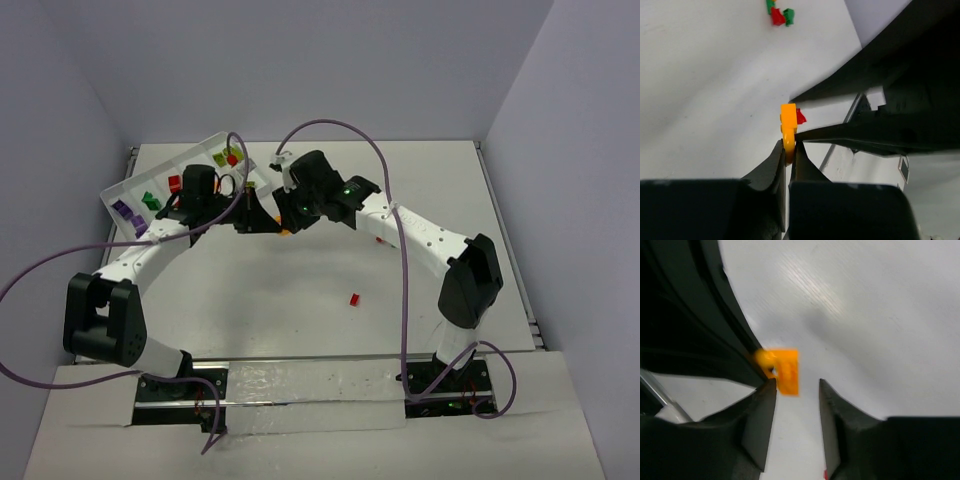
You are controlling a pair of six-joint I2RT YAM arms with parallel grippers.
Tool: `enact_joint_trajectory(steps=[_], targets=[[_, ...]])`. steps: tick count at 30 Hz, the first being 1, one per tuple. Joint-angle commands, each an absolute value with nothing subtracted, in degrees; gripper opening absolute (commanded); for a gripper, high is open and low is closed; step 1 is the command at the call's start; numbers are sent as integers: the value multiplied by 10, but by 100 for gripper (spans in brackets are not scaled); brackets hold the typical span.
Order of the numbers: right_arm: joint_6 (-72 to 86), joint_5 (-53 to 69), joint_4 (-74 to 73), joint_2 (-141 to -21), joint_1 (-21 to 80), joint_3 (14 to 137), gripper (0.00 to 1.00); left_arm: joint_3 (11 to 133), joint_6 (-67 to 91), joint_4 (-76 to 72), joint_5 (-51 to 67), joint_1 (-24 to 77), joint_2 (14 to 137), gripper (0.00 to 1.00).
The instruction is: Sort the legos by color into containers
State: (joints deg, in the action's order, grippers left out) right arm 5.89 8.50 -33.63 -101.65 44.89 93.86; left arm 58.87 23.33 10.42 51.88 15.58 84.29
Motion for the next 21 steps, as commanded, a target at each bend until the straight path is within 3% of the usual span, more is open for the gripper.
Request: enact_joint_trajectory(steps=[1,4,6,15,21], targets=[[46,46,-330,-966,441,964,61,580,215,103,475,107,855,0],[33,68,-313,-929,429,929,92,582,208,104,461,72,869,0],[27,77,-312,-920,422,919,99,609,184,119,445,57,887,0],[9,148,-326,-903,337,868,100,818,77,184,190,11,1016,0],[-17,159,-343,-894,292,848,100,895,73,176,137,2,1096,2]])
